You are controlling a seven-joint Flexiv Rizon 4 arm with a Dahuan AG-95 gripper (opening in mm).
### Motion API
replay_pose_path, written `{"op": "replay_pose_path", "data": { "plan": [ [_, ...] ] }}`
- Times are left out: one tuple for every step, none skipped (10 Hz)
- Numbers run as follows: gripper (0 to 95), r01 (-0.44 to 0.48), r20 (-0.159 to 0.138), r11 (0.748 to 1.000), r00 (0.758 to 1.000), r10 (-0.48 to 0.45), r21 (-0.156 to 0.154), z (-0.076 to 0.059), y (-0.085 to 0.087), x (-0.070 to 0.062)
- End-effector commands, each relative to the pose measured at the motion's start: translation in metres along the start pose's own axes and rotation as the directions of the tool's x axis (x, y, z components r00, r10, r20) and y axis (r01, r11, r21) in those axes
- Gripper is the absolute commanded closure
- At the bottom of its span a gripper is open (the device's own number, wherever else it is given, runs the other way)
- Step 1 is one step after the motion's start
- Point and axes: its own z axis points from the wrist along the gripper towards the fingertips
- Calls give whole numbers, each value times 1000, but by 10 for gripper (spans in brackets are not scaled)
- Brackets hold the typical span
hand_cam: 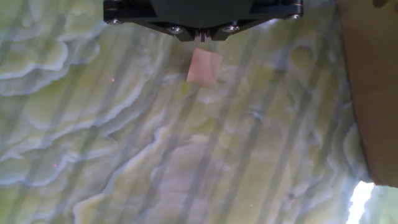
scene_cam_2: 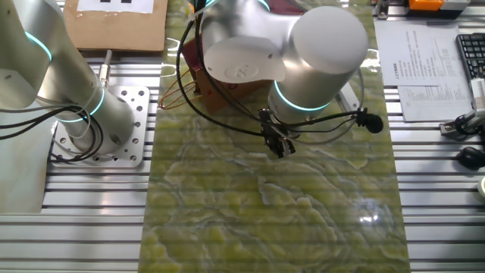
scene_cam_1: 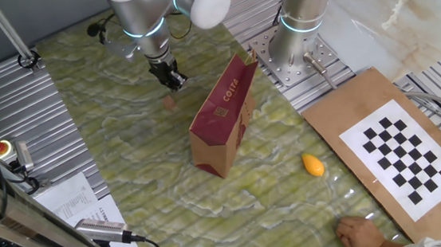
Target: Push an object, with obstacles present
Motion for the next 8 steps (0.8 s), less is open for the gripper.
{"op": "replay_pose_path", "data": {
  "plan": [
    [950, -2, 6, 1000, 1000, 2, 7, 4, -1, 0],
    [950, 0, 10, 1000, 1000, 0, 8, 6, -2, -2],
    [950, 3, 11, 1000, 1000, -3, 9, 7, -3, -4],
    [950, 4, 12, 1000, 1000, -4, 9, 6, -4, -8],
    [950, 9, 15, 1000, 1000, -10, 9, 5, -6, -12],
    [950, 14, 18, 1000, 1000, -15, 9, 4, -8, -15],
    [950, 19, 21, 1000, 1000, -19, 8, 3, -9, -20],
    [950, 20, 22, 1000, 1000, -21, 8, 2, -9, -24]
  ]
}}
